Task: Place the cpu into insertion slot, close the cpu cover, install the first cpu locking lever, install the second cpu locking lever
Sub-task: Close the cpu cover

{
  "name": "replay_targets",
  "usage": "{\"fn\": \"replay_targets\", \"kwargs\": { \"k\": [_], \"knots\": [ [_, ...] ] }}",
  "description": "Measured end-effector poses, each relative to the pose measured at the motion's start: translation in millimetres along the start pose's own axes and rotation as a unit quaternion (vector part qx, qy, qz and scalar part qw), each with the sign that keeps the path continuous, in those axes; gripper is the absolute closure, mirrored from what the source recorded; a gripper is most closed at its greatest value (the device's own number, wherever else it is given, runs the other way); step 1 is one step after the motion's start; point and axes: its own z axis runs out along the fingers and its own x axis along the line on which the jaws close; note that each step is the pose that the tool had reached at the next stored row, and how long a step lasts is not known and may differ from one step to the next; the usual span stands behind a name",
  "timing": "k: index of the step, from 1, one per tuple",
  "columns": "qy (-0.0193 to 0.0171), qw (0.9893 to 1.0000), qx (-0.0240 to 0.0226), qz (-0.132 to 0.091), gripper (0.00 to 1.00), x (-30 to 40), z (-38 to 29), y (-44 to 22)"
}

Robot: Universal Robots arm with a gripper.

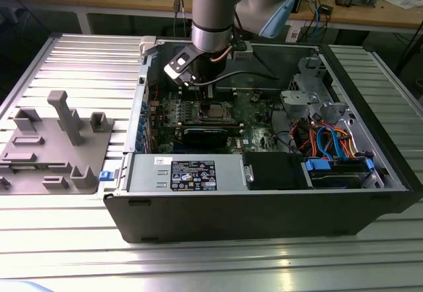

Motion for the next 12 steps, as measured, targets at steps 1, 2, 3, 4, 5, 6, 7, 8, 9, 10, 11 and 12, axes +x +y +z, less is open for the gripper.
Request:
{"fn": "replay_targets", "kwargs": {
  "k": [1,2,3,4,5,6,7,8,9,10,11,12],
  "knots": [
    [0.0001,1.0000,0.0000,0.000,0.89,0.0,0.9,0.0],
    [0.0000,1.0000,0.0000,0.000,0.89,0.0,2.7,-0.1],
    [-0.0001,1.0000,0.0001,0.000,0.89,-0.1,3.1,-0.1],
    [0.0000,1.0000,0.0000,0.000,0.89,0.0,3.2,-0.1],
    [-0.0006,1.0000,0.0000,0.000,0.89,0.1,3.3,-0.1],
    [-0.0032,1.0000,0.0003,0.000,0.89,0.1,2.5,-0.1],
    [-0.0047,1.0000,0.0004,0.000,0.89,0.2,1.2,-0.1],
    [-0.0059,1.0000,0.0005,0.000,0.89,0.4,-0.4,-0.1],
    [-0.0085,1.0000,0.0007,0.000,0.89,0.9,-4.3,-0.1],
    [-0.0097,1.0000,0.0008,0.000,0.89,1.0,-6.4,0.1],
    [-0.0097,1.0000,0.0008,0.000,0.89,1.1,-6.5,0.7],
    [-0.0098,1.0000,0.0008,0.000,0.89,0.8,-6.6,3.1]
  ]
}}
